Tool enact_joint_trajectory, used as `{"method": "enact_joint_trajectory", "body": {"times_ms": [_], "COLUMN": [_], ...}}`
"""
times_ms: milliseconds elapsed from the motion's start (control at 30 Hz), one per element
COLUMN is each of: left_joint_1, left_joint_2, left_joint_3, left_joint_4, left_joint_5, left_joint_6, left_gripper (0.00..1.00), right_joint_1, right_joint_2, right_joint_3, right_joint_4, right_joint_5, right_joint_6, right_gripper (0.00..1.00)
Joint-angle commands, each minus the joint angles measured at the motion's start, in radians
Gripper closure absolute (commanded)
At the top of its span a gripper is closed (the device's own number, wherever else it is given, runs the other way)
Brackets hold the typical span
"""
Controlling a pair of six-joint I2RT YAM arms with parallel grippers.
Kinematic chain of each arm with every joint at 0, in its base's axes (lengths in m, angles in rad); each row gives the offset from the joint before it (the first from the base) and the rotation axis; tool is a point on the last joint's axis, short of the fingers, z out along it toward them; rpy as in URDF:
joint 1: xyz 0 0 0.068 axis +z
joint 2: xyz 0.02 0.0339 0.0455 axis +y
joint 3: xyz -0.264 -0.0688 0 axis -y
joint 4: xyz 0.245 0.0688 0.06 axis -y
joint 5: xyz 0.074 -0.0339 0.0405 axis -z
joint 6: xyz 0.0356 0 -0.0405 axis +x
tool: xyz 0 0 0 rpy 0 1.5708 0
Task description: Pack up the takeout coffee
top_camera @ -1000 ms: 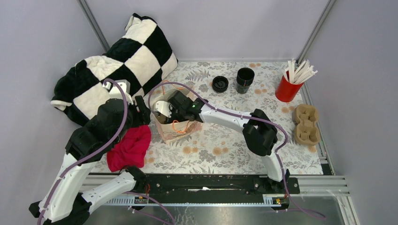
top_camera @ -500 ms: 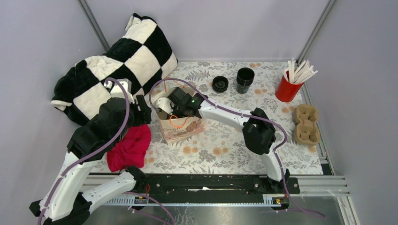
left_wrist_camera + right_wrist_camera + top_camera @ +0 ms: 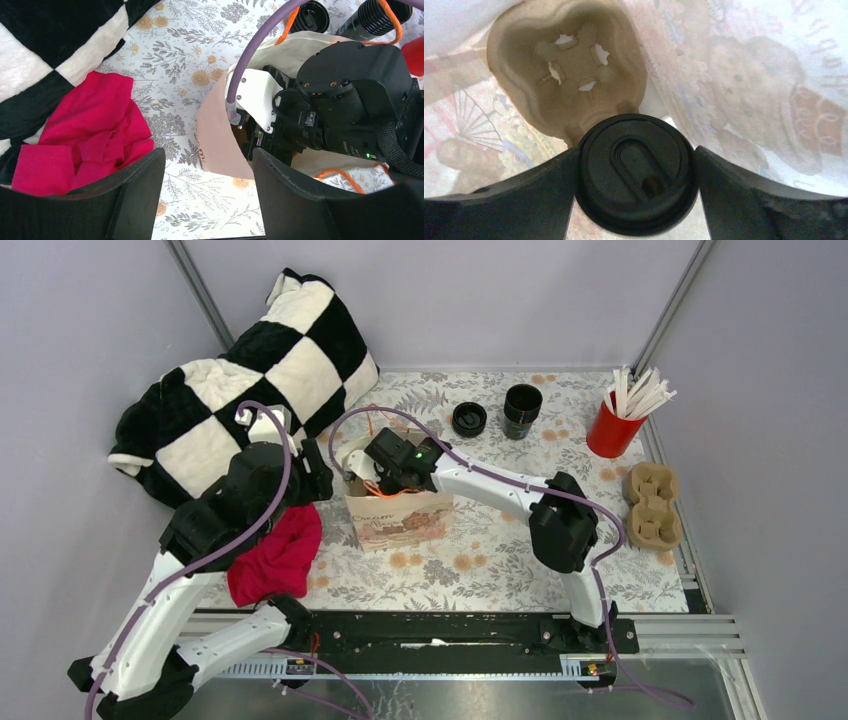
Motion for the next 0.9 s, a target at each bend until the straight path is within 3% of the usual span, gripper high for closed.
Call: {"method": "enact_joint_trajectory", "body": {"times_ms": [0, 467, 867], "left_joint_1": [-0.003, -0.002, -0.002], "left_joint_2": [0.012, 0.018, 0.063], "left_joint_3": [0.008, 0.005, 0.019], "left_joint_4": [0.045, 0.103, 0.105], "left_joint_5": [0.025, 0.06, 0.023], "left_joint_6": [-0.024, -0.017, -0.009], "left_gripper": [0.31, 0.33, 0.37], "right_joint_1": [-0.005, -0.004, -0.003], "right_joint_2": [-0.063, -0.19, -0.278], "right_joint_3": [-0.007, 0.044, 0.219], "right_joint_4": [-0.097, -0.076, -0.172], "right_joint_5": [0.03, 0.049, 0.034], "right_joint_6": [0.066, 0.181, 0.354], "right_gripper": [0.02, 0.0, 0.0]}}
